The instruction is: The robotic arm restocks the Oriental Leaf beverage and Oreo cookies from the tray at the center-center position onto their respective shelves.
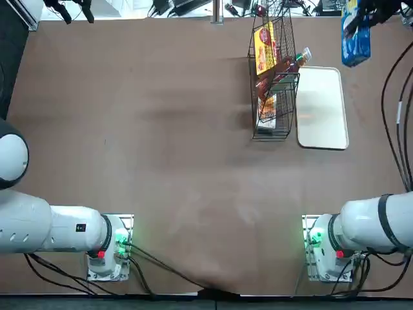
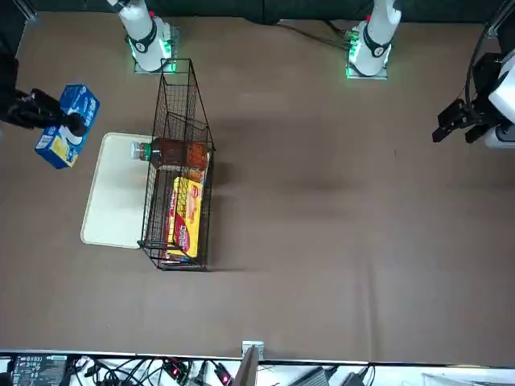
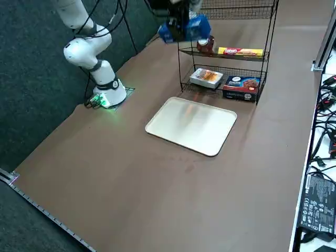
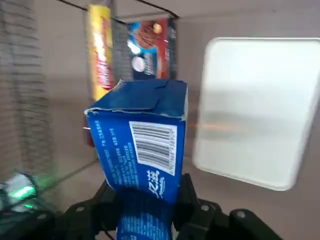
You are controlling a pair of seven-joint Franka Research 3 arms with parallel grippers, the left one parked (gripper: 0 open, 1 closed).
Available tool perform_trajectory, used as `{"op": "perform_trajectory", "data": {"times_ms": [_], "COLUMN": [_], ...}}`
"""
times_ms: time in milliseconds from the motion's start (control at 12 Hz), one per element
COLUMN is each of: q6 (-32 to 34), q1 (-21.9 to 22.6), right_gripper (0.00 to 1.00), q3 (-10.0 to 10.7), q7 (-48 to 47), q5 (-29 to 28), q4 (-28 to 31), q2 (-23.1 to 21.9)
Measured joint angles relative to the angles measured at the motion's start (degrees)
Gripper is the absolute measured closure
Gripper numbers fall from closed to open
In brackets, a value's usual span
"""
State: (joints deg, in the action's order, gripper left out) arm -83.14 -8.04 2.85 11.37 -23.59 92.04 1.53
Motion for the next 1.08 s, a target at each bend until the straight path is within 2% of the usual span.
{"op": "perform_trajectory", "data": {"times_ms": [333,667,1083], "q6": [4.0,4.6,3.4], "q1": [0.8,5.1,10.9], "right_gripper": [0.48,0.48,0.48], "q3": [-0.4,-0.7,-0.8], "q7": [-8.5,-14.7,-16.2], "q5": [-7.8,-10.1,-12.5], "q4": [-5.7,-7.5,-7.5], "q2": [-0.6,-0.6,0.7]}}
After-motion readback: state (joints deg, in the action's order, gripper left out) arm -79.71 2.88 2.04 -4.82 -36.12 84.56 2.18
